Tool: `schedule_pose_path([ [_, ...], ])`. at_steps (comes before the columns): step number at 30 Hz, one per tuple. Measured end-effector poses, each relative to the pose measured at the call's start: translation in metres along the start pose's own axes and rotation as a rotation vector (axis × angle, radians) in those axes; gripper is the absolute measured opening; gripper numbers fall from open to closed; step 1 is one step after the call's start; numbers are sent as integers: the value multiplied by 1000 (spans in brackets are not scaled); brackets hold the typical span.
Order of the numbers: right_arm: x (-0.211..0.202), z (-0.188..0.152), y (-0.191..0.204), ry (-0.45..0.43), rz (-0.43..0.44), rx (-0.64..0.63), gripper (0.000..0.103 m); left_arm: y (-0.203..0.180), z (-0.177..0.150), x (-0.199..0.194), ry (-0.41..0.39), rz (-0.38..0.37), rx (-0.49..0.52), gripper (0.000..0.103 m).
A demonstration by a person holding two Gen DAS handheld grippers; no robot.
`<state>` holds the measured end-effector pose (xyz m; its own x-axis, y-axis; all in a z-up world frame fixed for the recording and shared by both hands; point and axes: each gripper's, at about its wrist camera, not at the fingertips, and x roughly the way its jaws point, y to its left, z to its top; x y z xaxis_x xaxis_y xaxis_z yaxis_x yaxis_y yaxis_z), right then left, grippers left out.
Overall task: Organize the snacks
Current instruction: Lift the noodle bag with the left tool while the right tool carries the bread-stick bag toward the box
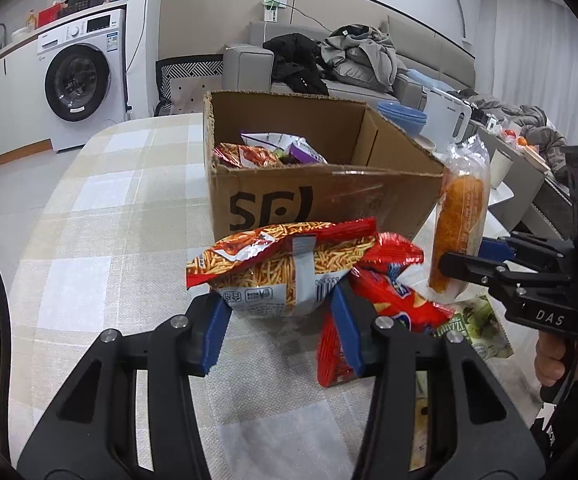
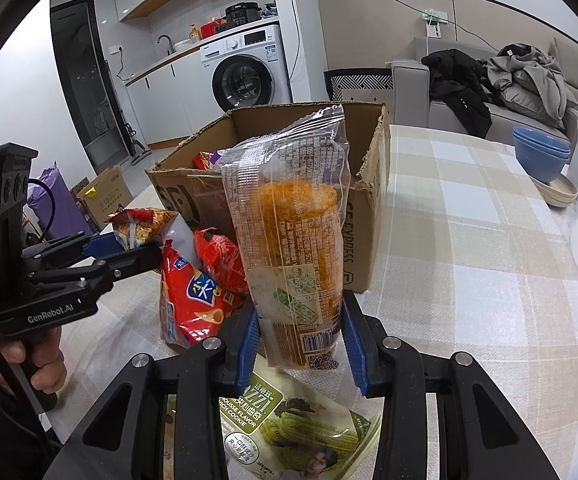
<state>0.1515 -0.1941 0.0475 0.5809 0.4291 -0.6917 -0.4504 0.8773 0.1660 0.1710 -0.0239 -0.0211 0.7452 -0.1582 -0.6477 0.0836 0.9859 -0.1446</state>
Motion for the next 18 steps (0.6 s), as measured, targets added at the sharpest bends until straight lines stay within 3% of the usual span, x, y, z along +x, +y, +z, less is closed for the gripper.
schedule_pose_path([
  [18, -13, 1, 3, -36, 16, -7, 39, 3, 6, -52, -69, -27, -24, 44],
])
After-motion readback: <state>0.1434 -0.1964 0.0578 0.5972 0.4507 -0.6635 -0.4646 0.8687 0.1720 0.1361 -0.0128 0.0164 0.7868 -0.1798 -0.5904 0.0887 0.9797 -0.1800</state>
